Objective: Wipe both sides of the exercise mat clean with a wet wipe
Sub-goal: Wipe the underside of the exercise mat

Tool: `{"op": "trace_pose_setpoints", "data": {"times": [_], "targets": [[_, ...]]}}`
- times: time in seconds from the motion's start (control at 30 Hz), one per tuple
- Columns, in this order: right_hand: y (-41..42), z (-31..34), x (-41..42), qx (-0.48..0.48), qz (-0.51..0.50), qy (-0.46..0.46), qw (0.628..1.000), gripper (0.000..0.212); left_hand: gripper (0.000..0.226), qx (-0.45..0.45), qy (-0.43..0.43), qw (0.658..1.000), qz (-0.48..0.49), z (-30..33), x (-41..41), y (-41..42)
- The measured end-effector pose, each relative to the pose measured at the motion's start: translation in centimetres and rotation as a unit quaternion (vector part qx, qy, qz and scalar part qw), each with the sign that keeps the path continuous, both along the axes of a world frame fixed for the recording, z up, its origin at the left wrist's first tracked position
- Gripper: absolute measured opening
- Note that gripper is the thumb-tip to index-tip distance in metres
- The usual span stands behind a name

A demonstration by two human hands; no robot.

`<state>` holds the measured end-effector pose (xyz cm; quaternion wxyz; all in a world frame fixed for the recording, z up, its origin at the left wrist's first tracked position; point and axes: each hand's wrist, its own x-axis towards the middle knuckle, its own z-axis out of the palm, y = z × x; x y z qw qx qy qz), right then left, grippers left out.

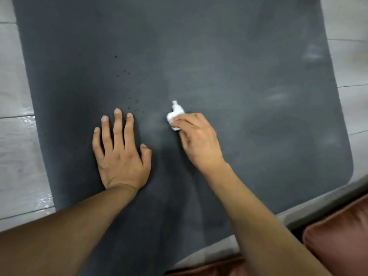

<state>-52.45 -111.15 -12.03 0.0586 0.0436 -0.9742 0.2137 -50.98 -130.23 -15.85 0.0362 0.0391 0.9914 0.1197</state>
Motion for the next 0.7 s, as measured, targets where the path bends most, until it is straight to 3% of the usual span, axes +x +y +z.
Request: {"op": "trace_pose_setpoints", "data": {"times": [0.07,0.13,0.23,0.3,0.37,0.47,0.53,0.6,0.7], "targets": [[6.9,-0.1,1.1,0.055,-0.140,0.006,0.989,0.027,0.078,-0.005,-0.006,1.000,0.002,0.1,0.0,0.1],[12.5,0.2,2.3,0.049,-0.307,-0.009,0.950,0.030,0.078,-0.009,-0.006,1.000,0.007,0.1,-0.1,0.2],[12.5,-0.8,2.0,0.006,-0.397,-0.007,0.918,0.029,0.078,-0.013,0.002,1.000,0.006,-0.1,-0.1,0.4],[7.9,-1.8,1.2,-0.043,-0.349,0.036,0.936,0.027,0.077,-0.021,0.010,1.000,0.007,-0.1,-0.1,0.3],[2.0,-2.4,1.0,-0.108,-0.235,0.068,0.964,0.025,0.076,-0.019,0.015,1.000,0.010,-0.1,-0.2,0.3],[-5.8,-2.0,1.6,-0.153,-0.031,0.047,0.987,0.020,0.071,-0.016,0.026,0.999,0.011,-0.3,-0.2,0.2],[-5.5,-2.0,1.8,-0.147,0.047,0.038,0.987,0.021,0.070,-0.014,0.026,0.999,0.011,-0.2,-0.1,0.3],[-0.9,-2.2,1.4,-0.107,0.060,0.056,0.991,0.022,0.071,-0.022,0.017,1.000,0.014,0.1,-0.2,0.3],[9.7,-2.4,1.0,-0.030,-0.054,0.073,0.995,0.023,0.072,-0.039,-0.017,0.999,0.005,0.5,-0.2,0.5]]}}
